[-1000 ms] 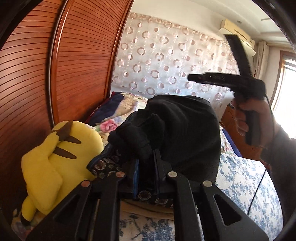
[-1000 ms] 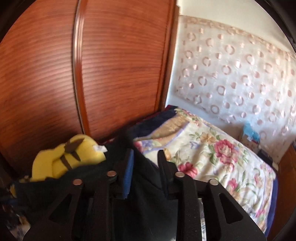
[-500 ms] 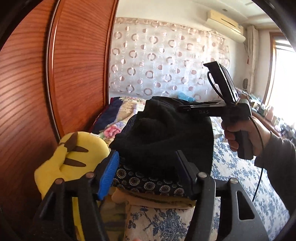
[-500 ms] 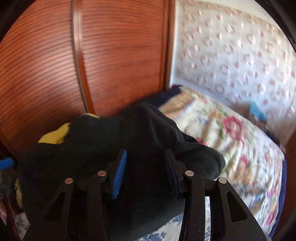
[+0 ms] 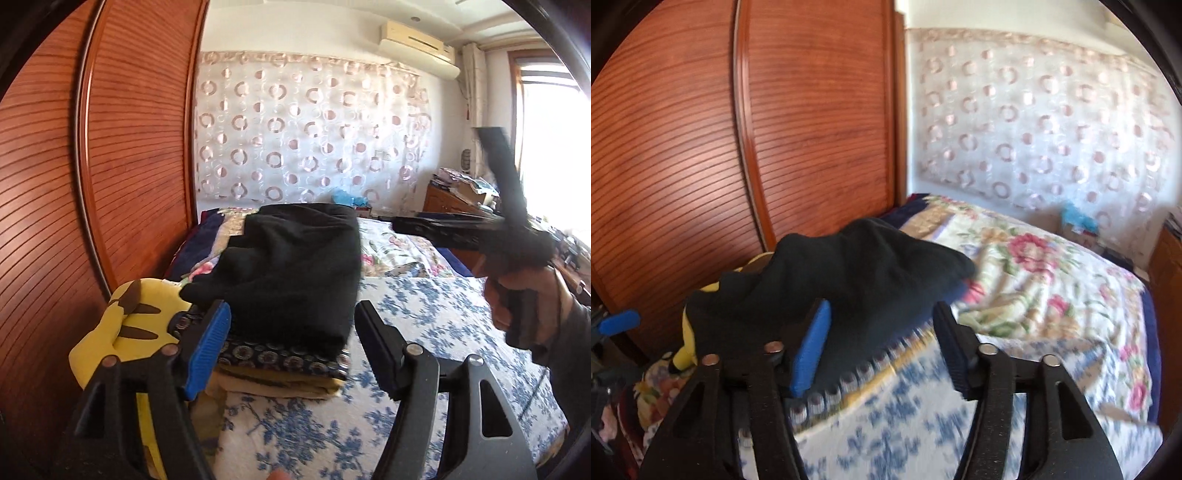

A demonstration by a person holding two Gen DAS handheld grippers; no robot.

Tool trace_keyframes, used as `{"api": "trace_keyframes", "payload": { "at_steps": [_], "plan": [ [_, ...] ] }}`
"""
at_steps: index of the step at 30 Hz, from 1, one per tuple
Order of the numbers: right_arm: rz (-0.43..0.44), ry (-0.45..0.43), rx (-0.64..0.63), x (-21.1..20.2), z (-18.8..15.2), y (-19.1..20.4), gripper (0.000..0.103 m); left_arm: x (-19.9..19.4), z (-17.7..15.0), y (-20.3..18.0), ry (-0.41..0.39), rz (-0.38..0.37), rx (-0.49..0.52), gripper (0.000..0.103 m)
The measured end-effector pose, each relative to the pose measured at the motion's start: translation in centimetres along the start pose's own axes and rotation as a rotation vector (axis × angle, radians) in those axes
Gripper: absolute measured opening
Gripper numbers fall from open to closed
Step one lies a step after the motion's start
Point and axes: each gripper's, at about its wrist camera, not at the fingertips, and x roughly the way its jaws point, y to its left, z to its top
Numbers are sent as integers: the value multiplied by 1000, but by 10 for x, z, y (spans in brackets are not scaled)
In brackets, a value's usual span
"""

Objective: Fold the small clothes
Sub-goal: 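Open both tools and withdraw from the stack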

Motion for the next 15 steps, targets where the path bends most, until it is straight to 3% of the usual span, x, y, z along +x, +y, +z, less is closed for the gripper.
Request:
{"api": "trace_keyframes", "payload": {
  "at_steps": [7, 15],
  "plan": [
    [-78, -54, 27, -87, -48, -6, 76, -14, -4, -48, 0, -39, 82, 69],
    [-188, -113, 66, -168, -91, -12, 81, -20, -11, -94, 20, -103, 89, 70]
  ]
}}
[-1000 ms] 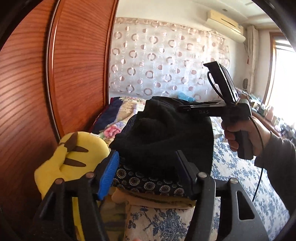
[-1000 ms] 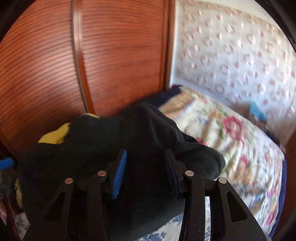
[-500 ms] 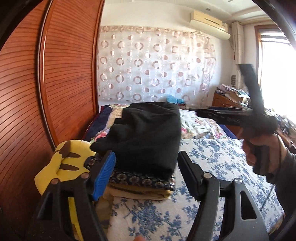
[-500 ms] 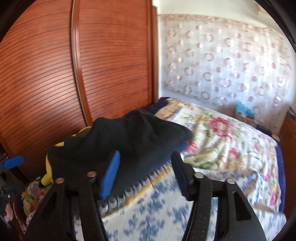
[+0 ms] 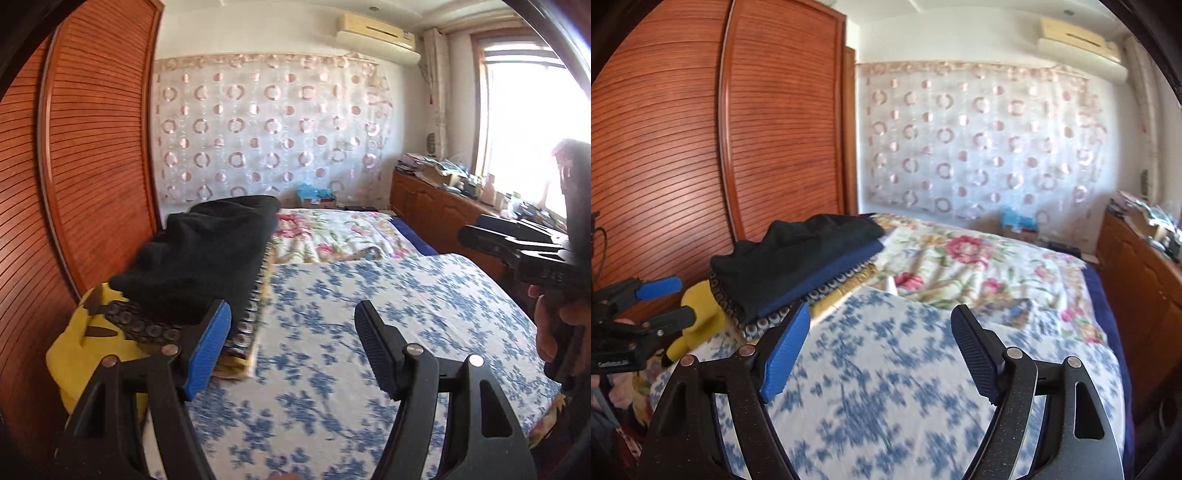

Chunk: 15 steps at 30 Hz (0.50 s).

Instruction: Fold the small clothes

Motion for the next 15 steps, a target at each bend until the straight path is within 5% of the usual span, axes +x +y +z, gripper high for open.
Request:
{"api": "trace_keyframes", "payload": {
  "at_steps": [15],
  "plan": [
    [-167, 5, 135, -84, -57, -25, 81, -24, 13, -45, -34, -16, 13, 70]
  ]
}}
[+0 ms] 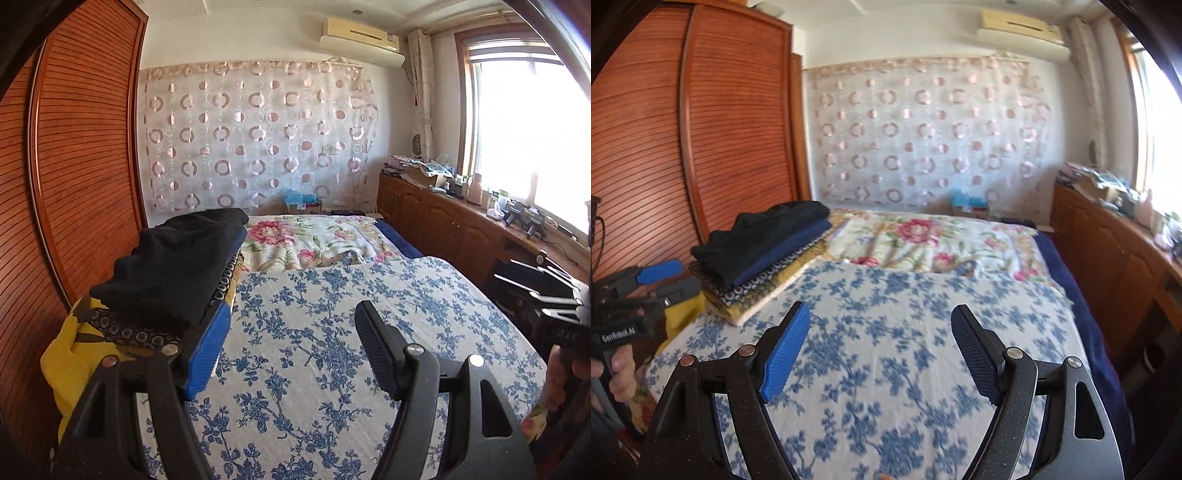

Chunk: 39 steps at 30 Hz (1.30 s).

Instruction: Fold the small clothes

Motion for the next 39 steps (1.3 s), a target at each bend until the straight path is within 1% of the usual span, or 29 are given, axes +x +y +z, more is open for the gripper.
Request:
{"api": "trace_keyframes", "payload": {
  "at_steps": [6, 11, 39],
  "plan": [
    [-38, -49, 32, -31, 0, -12, 81, -11, 17, -7, -38, 2, -3, 70],
    [-65, -77, 47, -44, 1, -18, 81, -14, 21, -11, -50, 3, 2, 70],
    [-83, -95, 58, -53, 5, -26, 81, -13, 19, -14, -41, 5, 8, 70]
  ]
}}
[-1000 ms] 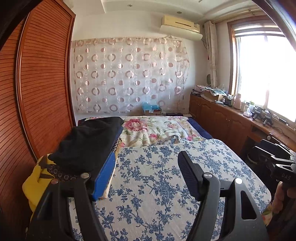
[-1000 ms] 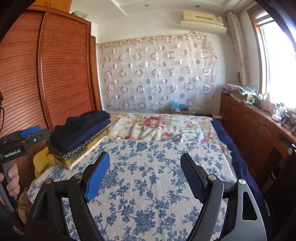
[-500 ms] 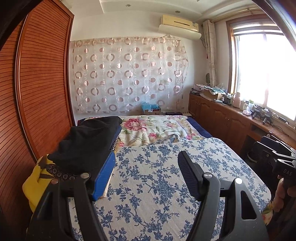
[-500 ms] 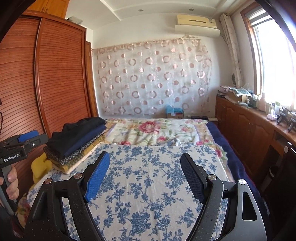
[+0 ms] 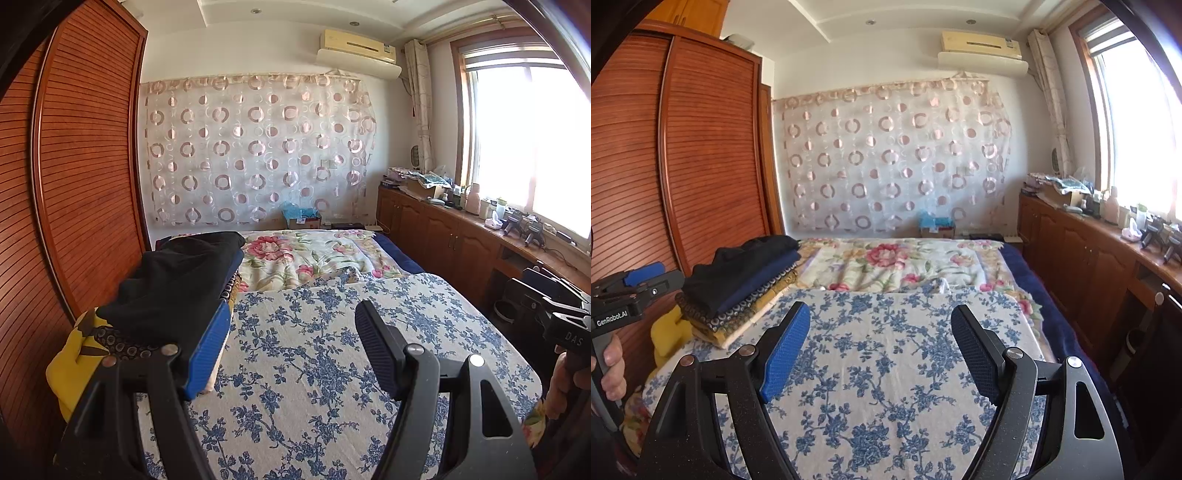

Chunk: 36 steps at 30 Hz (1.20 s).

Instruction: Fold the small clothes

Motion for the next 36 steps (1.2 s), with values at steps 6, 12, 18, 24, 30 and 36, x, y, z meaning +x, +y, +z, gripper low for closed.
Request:
{"api": "trace_keyframes", "payload": {
  "at_steps": [6, 12, 18, 24, 30, 36],
  "plan": [
    [-1, -2, -1, 0, -1, 0, 81, 0, 0, 0, -1, 0, 1, 70],
    [-2, -1, 0, -1, 1, -1, 81, -1, -2, 1, 0, 5, 1, 70],
    [-1, -1, 1, 0, 1, -1, 81, -5, 0, 3, -5, 8, 4, 70],
    [-2, -2, 3, 0, 1, -1, 81, -4, 1, 2, -4, 8, 4, 70],
    [-1, -4, 4, 0, 1, -1, 81, -4, 1, 2, -4, 8, 4, 70],
    [-2, -4, 4, 1, 0, -1, 81, -4, 1, 2, -5, 8, 4, 70]
  ]
}}
